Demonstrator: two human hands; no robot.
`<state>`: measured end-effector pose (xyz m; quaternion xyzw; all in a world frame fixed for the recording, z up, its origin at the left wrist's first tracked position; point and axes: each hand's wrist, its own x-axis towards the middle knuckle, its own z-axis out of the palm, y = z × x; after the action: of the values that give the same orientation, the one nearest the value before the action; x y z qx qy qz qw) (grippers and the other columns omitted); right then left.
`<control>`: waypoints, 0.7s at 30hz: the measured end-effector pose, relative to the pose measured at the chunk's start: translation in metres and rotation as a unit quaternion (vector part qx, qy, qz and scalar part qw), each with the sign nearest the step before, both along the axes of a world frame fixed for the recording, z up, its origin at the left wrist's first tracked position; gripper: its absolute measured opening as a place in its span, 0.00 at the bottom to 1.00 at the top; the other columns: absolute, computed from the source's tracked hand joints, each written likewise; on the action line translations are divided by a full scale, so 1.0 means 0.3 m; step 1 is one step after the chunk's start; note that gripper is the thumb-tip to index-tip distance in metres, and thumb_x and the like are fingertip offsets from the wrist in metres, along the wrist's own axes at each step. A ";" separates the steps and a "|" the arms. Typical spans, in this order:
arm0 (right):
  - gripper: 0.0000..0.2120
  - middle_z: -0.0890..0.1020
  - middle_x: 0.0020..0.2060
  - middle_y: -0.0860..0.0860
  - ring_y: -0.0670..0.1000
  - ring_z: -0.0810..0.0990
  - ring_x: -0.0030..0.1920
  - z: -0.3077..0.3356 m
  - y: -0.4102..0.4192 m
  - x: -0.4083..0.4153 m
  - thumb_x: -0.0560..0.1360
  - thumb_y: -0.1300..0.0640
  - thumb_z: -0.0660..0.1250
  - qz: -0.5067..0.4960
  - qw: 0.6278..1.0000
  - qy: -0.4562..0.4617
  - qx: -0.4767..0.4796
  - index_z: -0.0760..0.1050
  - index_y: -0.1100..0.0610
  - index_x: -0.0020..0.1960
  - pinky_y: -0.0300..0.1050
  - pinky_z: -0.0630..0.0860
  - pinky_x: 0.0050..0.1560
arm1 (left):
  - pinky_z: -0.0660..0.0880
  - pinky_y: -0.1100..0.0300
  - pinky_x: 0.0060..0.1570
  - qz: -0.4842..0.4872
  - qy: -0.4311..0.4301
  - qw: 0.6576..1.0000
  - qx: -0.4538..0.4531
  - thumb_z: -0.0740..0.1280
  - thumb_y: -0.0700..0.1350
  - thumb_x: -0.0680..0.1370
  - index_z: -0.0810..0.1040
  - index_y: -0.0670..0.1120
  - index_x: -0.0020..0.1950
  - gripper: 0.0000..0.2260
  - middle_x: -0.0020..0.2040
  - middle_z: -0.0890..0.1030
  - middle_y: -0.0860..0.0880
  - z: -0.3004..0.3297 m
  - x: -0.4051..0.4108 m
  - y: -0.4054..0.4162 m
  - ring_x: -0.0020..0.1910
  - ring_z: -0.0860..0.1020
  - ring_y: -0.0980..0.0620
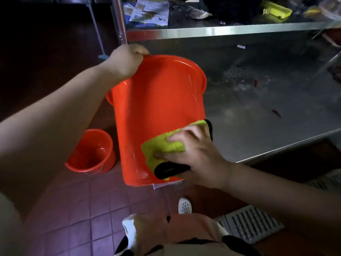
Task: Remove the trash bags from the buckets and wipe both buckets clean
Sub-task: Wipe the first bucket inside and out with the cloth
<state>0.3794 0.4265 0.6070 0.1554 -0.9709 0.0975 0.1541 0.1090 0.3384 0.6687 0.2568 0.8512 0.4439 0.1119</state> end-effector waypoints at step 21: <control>0.21 0.73 0.61 0.49 0.58 0.68 0.59 0.160 0.335 -0.445 0.72 0.40 0.66 -0.204 0.976 0.057 0.053 0.72 0.38 0.65 0.52 0.63 0.55 | 0.75 0.70 0.43 -0.036 -0.171 0.982 0.074 0.63 0.53 0.79 0.77 0.51 0.56 0.10 0.48 0.80 0.54 -0.056 -0.006 0.091 0.43 0.79 0.62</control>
<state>0.2460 0.5268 0.6548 -0.0329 -0.9754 0.0030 0.2178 0.1073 0.3657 0.6519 0.2150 0.7742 0.5391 0.2526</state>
